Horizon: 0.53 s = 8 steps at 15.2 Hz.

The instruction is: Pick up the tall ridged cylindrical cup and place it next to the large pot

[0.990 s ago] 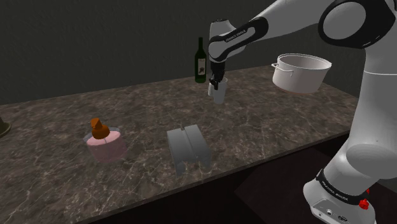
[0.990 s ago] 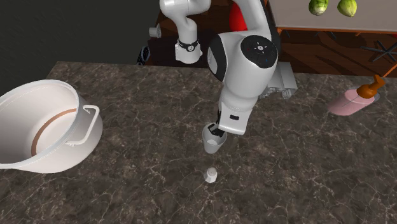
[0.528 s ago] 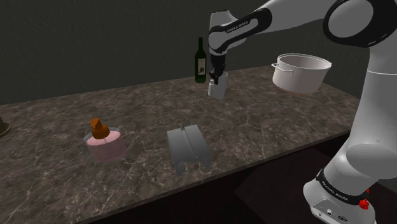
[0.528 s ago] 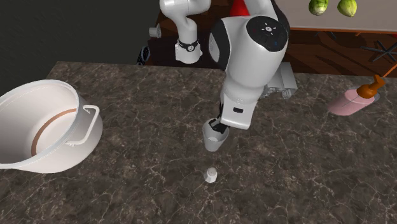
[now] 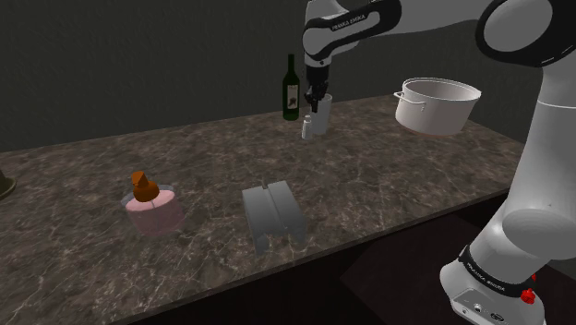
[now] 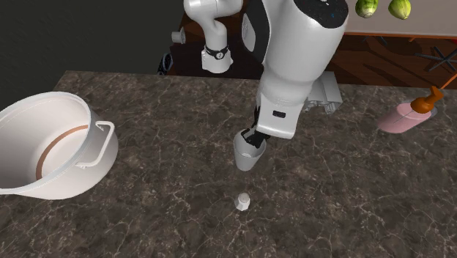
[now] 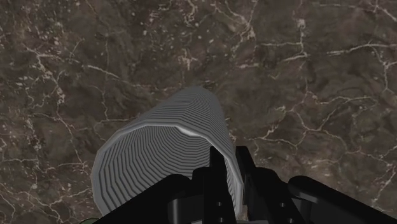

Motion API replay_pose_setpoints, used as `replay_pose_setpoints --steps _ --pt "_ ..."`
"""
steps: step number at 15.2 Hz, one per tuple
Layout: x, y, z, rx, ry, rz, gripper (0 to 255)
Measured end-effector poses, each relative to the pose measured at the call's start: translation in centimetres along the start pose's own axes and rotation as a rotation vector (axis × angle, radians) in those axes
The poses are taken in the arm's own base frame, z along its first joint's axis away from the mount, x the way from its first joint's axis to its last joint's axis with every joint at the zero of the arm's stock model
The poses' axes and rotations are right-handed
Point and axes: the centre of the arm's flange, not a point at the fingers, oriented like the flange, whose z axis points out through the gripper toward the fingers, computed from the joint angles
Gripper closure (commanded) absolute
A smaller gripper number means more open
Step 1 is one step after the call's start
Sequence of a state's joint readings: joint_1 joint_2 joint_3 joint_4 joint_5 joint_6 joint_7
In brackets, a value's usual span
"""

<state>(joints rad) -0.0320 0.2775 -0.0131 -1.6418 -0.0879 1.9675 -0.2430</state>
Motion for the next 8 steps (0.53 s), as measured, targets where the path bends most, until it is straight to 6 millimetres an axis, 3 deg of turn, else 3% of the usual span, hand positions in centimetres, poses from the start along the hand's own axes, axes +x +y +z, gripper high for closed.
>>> replay_pose_setpoints --steps 8 --pt "0.1 0.3 -4.2 0.0 0.0 0.0 255"
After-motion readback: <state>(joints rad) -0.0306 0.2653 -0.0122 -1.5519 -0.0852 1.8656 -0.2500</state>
